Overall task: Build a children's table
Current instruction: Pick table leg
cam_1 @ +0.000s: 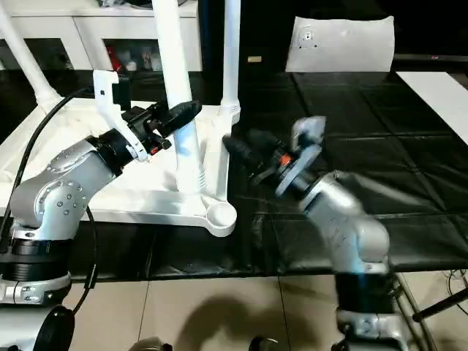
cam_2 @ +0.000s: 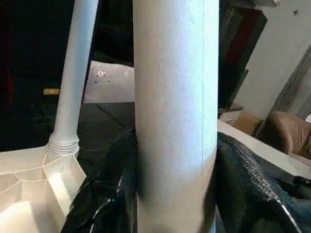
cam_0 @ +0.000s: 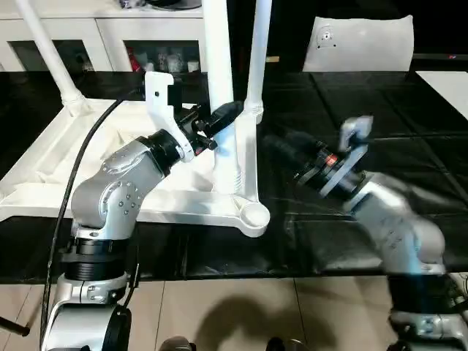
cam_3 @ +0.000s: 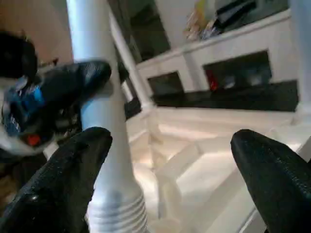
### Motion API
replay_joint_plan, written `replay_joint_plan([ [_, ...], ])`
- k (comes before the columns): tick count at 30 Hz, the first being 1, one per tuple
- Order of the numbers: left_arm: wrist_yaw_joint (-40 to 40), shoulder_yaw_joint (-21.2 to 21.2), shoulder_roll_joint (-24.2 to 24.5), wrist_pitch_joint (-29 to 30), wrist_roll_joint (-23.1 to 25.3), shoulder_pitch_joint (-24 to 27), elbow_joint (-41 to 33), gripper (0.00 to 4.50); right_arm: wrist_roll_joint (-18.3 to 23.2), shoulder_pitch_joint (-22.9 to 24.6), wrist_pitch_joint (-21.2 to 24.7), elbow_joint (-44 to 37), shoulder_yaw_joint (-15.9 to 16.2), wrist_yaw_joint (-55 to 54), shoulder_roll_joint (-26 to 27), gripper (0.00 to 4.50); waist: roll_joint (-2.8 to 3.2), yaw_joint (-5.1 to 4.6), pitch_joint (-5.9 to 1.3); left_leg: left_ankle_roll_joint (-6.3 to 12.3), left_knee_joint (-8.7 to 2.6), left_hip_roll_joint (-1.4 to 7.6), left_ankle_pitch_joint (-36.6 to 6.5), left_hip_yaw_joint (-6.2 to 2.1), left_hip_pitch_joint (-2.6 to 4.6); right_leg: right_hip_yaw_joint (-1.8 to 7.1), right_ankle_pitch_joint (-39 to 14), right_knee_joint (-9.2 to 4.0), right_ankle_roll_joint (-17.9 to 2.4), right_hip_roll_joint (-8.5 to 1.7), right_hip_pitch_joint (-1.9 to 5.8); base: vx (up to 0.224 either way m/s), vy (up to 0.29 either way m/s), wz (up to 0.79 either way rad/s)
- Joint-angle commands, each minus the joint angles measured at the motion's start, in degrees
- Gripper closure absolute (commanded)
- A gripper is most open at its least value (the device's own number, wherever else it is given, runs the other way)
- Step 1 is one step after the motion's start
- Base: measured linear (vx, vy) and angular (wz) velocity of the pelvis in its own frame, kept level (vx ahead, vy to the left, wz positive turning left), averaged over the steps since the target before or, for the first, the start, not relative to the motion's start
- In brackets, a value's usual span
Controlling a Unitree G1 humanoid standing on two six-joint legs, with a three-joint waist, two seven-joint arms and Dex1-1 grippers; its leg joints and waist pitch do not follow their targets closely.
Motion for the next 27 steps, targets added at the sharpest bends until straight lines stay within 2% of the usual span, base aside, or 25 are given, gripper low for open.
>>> replay_joint_plan([
  [1,-1.07,-0.15,0.27,0.26,-0.46,-1.73,-0.33,2.63,-0.75,-0.98,1.4,-0.51,1.03,1.45,-0.86,0.0,-0.12,-0.04,-5.37,3.47,-3.72,-0.32,-4.91,1.05,-0.09,2.5,-21.43,-3.42,-3.74,-2.41,4.35,0.0,0.0,0.0],
  [10,-14.71,-3.92,3.58,4.12,-6.13,-1.72,-2.6,2.63,1.39,-1.74,3.2,-1.54,6.34,15.49,-6.41,0.0,-0.19,0.17,-5.33,3.95,-3.74,-0.1,-5.65,0.99,-0.09,2.53,-21.63,-3.31,-4.57,-2.46,4.26,0.0,0.0,0.0],
  [11,-16.94,-4.56,4.01,4.32,-6.76,-1.86,-2.95,2.63,1.77,-2.0,3.6,-1.47,6.91,17.31,-7.17,0.0,-0.48,0.18,-5.36,4.02,-3.71,-0.19,-5.78,1.05,-0.11,2.49,-22.02,-3.38,-4.63,-2.51,4.39,0.0,0.0,0.0],
  [12,-17.36,-4.67,4.07,4.35,-6.87,-1.89,-3.01,2.63,1.83,-2.04,3.67,-1.47,7.01,17.66,-7.31,0.0,-0.41,0.25,-5.35,4.01,-3.75,-0.18,-5.76,1.03,-0.01,2.49,-22.21,-3.34,-4.72,-2.5,4.42,0.0,0.0,0.0],
  [13,-18.31,-4.93,4.22,4.42,-7.12,-1.98,-3.13,2.63,1.92,-2.14,3.81,-1.46,7.25,18.45,-7.66,0.3,-0.32,0.23,-5.27,4.04,-3.73,-0.08,-5.66,1.03,-0.06,2.56,-22.22,-3.35,-4.89,-2.51,4.32,0.0,0.0,0.0],
  [16,-23.87,-6.3,5.09,5.43,-9.34,-2.68,-3.62,2.63,2.99,-3.0,5.38,-1.81,9.15,22.96,-9.1,0.52,-0.38,0.28,-5.32,4.04,-3.69,-0.15,-5.58,1.05,-0.04,2.59,-22.32,-3.24,-5.1,-2.53,4.39,0.0,0.0,0.0],
  [17,-26.58,-7.27,5.35,5.43,-9.74,-3.12,-3.66,2.63,3.26,-3.58,6.03,-1.61,10.1,24.93,-9.68,0.64,-0.64,0.23,-5.28,4.06,-3.69,-0.13,-5.61,1.08,-0.1,2.6,-22.54,-3.3,-5.08,-2.55,4.41,0.0,0.0,0.0],
  [20,-29.18,-8.46,5.38,5.06,-10.08,-3.67,-3.47,2.63,3.17,-4.34,6.61,-1.0,11.0,26.9,-9.98,0.81,-0.64,0.24,-5.22,3.8,-3.67,-0.12,-5.99,1.12,-0.06,2.6,-23.64,-3.4,-4.8,-2.61,4.37,0.0,0.0,0.0],
  [27,-32.97,-10.01,4.95,4.34,-10.03,-5.16,-2.22,2.63,3.9,-5.53,8.57,0.29,12.6,30.58,-10.55,1.42,-0.65,0.13,-5.04,3.21,-3.53,-0.41,-7.77,1.16,-0.01,2.24,-28.01,-4.09,-2.61,-2.4,4.23,0.0,0.0,0.0],
])
